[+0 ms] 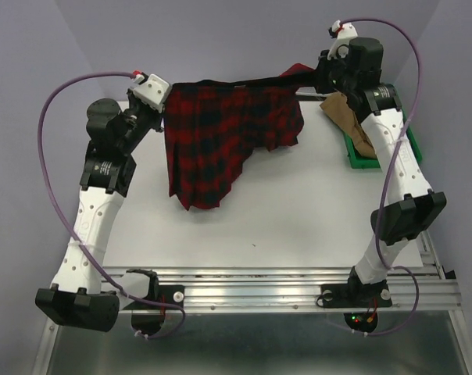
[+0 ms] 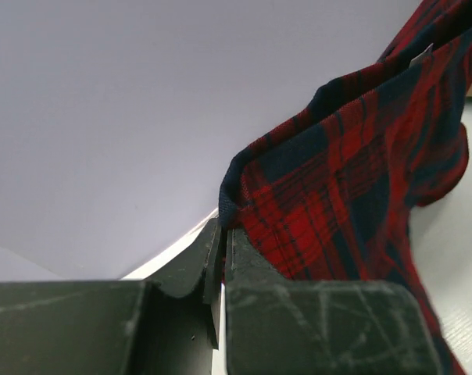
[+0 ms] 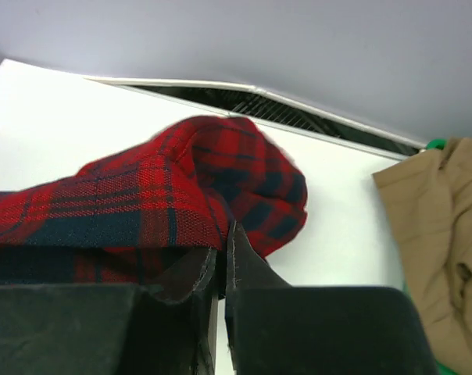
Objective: Fold and stack the skirts
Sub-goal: Flatten the skirt out
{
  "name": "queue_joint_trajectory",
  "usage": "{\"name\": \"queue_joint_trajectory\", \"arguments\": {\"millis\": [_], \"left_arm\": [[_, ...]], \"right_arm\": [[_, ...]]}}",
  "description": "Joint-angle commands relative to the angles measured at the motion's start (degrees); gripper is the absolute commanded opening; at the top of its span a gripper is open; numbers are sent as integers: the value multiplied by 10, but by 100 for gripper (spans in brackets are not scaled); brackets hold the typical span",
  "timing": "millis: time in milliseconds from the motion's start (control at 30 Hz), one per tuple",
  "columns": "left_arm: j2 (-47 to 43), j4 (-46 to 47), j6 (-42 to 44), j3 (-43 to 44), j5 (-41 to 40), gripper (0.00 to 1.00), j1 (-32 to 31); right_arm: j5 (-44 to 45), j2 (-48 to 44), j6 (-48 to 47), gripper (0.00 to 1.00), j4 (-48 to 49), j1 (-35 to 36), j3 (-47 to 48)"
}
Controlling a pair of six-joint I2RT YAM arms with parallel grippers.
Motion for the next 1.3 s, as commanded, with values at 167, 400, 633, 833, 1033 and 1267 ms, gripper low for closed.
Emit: {"name": "queue_joint_trajectory", "arguments": {"millis": [167, 400, 633, 833, 1033, 1267], "left_arm": [[-76, 39, -23, -11, -56, 0, 19], [-107, -6, -42, -59, -53, 0, 19], [-79, -33, -66, -62, -33, 0, 19], [-18, 55, -80, -84, -33, 0, 19], [148, 101, -85, 19, -86, 0, 26], [328, 142, -98, 297, -97, 0, 56]], "right_arm": [[155, -74, -125, 1, -19, -29, 1], [165, -132, -141, 1, -6, -29, -54], [152, -99, -133, 1, -10, -29, -36], [152, -24, -125, 1, 30, -29, -25], [208, 119, -105, 1, 87, -29, 111], [244, 235, -119, 1, 195, -29, 281]]}}
